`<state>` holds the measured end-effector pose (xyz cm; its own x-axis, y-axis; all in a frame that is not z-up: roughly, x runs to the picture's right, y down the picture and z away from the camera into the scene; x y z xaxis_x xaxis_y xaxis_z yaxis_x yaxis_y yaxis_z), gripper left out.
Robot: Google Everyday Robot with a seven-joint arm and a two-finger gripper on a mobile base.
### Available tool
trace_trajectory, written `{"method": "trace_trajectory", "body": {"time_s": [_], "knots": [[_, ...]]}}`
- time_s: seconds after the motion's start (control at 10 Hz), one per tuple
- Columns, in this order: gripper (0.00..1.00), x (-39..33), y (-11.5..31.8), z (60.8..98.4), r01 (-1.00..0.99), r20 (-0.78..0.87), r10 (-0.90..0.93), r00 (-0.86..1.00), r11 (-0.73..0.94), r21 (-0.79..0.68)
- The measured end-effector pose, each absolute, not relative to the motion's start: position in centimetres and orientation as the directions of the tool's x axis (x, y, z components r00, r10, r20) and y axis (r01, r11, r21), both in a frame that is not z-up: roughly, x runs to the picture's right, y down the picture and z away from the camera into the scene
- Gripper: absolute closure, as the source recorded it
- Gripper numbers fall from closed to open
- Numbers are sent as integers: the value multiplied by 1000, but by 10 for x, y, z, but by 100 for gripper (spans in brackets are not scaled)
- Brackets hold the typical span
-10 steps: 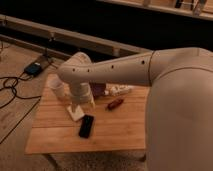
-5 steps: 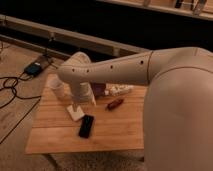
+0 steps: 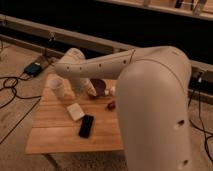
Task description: Drag the ceramic bowl in a circle
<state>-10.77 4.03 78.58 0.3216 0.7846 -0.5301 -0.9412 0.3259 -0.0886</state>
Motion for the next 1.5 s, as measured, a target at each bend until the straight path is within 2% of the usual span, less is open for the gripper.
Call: {"method": "trace_trajectory", "body": {"time_s": [0.8,1.3,1.4,1.5], "knots": [[35,-123,20,880,-844,-524,674,521,497,-202],[35,-133,19,920,-833,-527,657,540,505,-224],[36,-133,20,927,-835,-533,654,537,500,-227],[44,-133,22,934,-838,-539,652,533,495,-230]]}}
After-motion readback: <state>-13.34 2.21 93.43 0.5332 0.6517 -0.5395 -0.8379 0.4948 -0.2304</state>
